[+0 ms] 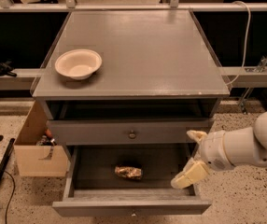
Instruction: Pick orange can from middle drawer and place on counter
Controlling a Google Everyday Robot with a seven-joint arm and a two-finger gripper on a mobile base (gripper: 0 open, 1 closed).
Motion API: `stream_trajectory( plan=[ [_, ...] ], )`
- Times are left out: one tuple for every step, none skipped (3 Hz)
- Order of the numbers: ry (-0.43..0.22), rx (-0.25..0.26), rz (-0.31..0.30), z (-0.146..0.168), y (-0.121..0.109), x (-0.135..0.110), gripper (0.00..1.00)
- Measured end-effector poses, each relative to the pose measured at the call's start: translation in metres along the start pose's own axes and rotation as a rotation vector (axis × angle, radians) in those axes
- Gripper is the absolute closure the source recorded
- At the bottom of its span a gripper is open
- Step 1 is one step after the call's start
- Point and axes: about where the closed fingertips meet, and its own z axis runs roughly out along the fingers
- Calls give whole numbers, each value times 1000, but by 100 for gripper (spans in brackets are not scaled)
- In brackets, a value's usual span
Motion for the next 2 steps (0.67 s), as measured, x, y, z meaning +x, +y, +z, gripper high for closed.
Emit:
stream_trajectory(
  plan=[
    [0, -19, 15, 39, 4, 25, 0],
    [23, -46, 32, 88, 1, 57, 0]
  ],
)
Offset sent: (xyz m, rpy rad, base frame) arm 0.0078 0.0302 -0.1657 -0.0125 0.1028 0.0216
